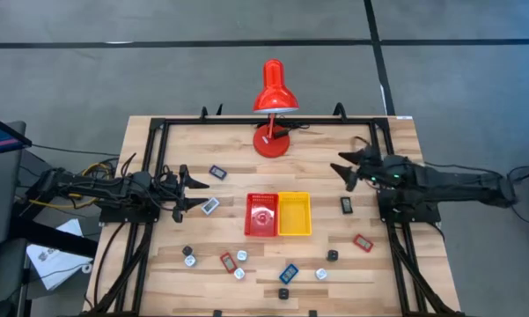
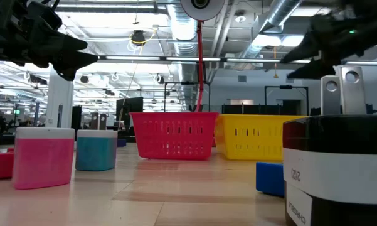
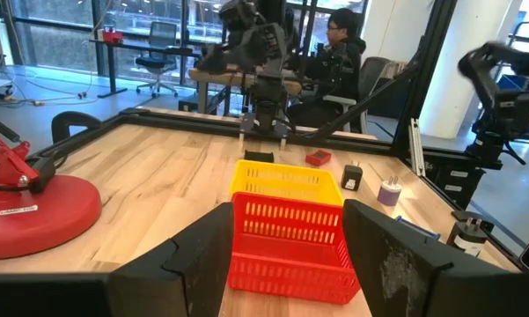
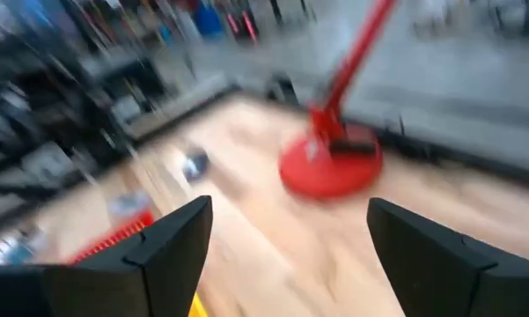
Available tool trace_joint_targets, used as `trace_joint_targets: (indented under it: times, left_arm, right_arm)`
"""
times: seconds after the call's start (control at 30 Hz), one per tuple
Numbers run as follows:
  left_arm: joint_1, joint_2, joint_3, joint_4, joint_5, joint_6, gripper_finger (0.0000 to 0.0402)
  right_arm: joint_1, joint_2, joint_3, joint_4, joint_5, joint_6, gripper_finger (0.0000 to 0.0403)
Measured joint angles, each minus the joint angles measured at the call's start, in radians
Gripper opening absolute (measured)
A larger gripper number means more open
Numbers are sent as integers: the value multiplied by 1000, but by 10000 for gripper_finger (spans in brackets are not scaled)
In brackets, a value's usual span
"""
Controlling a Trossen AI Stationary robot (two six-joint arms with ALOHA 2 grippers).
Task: Pick & Place Office items
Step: Put the black digital timer into the yellow bin
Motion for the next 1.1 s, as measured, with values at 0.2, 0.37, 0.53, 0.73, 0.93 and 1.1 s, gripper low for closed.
trace_joint_targets:
  times: [0.2,0.37,0.53,0.73,0.93,1.1]
  left_arm:
    - [0,0,0,0,0,0,208]
    - [0,0,0,0,0,0,208]
    - [0,0,0,1,0,0,208]
    - [0,0,0,31,0,0,208]
    - [0,0,0,60,0,0,208]
    - [0,0,0,105,1,0,208]
  right_arm:
    - [21,377,279,-472,1,216,279]
    - [47,650,495,-862,-1,393,275]
    - [80,818,582,-1043,-48,499,275]
    - [115,917,567,-1026,-140,446,275]
    - [116,888,479,-964,-197,479,275]
    - [116,801,377,-868,-214,583,276]
